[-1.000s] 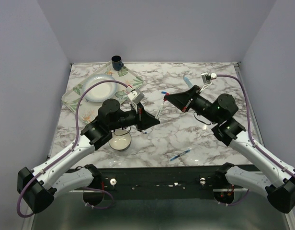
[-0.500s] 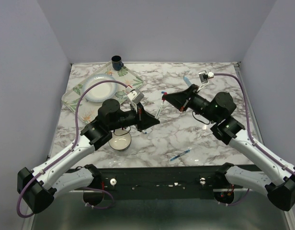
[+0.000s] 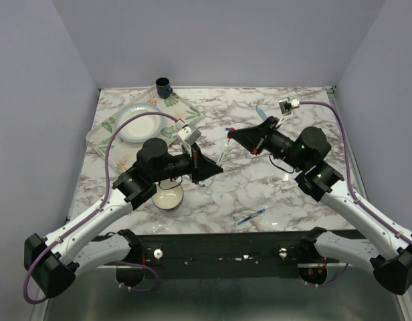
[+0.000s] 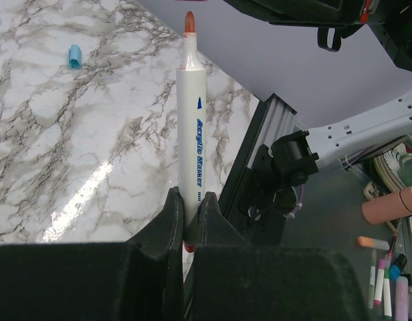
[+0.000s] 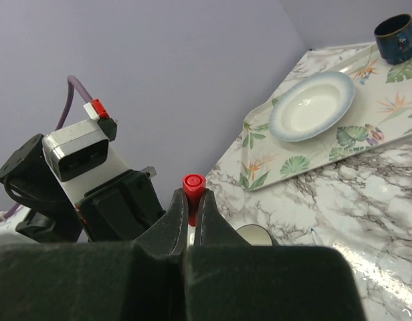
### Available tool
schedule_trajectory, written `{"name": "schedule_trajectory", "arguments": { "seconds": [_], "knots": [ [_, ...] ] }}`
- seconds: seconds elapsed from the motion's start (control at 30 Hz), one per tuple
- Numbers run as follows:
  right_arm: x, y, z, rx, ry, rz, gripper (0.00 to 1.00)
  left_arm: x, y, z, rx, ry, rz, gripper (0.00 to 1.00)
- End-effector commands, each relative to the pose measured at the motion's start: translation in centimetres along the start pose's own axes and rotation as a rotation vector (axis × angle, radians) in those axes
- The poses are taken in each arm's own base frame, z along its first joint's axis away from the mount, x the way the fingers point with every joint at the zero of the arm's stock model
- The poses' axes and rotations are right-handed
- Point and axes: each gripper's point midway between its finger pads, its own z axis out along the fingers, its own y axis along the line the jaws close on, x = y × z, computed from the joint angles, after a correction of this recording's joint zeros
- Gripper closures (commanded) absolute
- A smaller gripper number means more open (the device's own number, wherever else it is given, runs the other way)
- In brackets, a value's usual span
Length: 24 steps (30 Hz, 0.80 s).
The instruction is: Insert the pens into the pen caps
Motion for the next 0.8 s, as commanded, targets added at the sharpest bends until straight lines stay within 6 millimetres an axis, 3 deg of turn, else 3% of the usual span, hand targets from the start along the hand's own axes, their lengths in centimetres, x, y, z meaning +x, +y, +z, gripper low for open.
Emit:
{"name": "schedule_trajectory", "arguments": {
  "seconds": [0.0, 0.4, 0.6, 0.77],
  "knots": [
    [1.0, -0.6, -0.6, 0.012, 0.007, -0.008, 0.99, -0.3, -0.1, -0.2, -0.004, -0.017, 0.019, 1.00],
    [2.3, -0.9, -1.4, 0.001, 0.020, 0.017, 0.99, -0.3, 0.1, -0.1, -0.015, -0.019, 0.015, 1.00],
    [4.1, -2.0, -1.2, 0.049, 0.053, 0.039, 0.99, -0.3, 0.4, 0.2, -0.024, -0.014, 0.000, 1.00],
    [4.9, -1.9, -1.2, 0.083, 0.080, 0.016, 0.99, -0.2, 0.8, 0.5, -0.038, -0.006, -0.012, 1.00]
  ]
}}
